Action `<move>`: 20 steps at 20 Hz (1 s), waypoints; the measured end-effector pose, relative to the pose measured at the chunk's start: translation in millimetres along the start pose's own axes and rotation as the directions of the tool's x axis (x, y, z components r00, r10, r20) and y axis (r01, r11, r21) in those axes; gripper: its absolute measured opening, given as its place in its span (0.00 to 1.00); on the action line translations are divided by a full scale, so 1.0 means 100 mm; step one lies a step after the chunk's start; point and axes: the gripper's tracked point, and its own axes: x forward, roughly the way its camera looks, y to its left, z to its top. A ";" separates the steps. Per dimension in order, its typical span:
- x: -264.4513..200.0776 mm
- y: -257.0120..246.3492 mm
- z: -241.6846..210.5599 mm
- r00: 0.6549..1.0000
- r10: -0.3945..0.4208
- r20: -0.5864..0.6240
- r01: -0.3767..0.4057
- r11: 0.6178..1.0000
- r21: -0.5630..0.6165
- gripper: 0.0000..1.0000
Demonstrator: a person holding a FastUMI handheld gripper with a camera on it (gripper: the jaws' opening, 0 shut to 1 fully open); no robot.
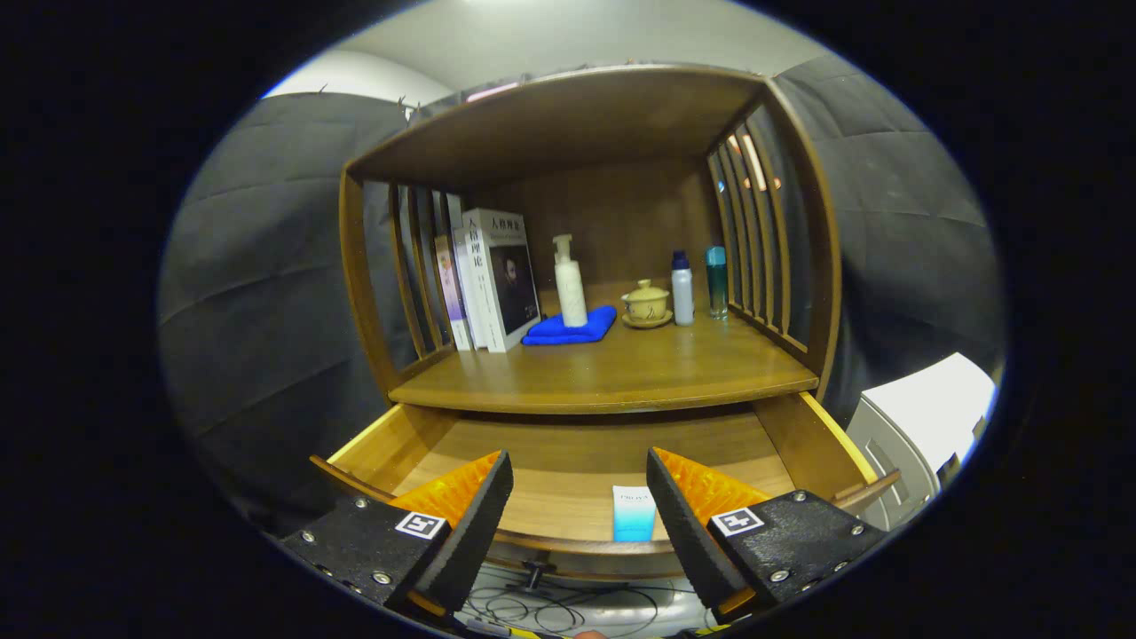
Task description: Pull open the drawer, take out the items inside it, and place them on the countertop above the cabinet.
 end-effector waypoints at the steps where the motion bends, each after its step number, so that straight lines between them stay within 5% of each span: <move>1: 0.07 -0.05 -0.01 0.999 -0.009 -0.038 0.008 1.000 -0.012 0.93; 5: 0.37 -0.14 -0.21 0.977 -0.013 -0.211 -0.002 0.997 -0.072 0.93; 9: 0.49 -0.08 -0.65 0.888 0.050 -0.457 -0.068 0.997 -0.022 0.94; 12: 0.55 -0.08 -0.85 0.799 0.088 -0.595 -0.048 0.995 0.084 0.93; 15: 0.61 -0.24 -1.00 0.724 0.058 -0.687 -0.013 0.997 0.070 0.93; 20: 0.69 -0.32 -1.07 0.674 0.058 -0.737 -0.001 0.997 0.078 0.89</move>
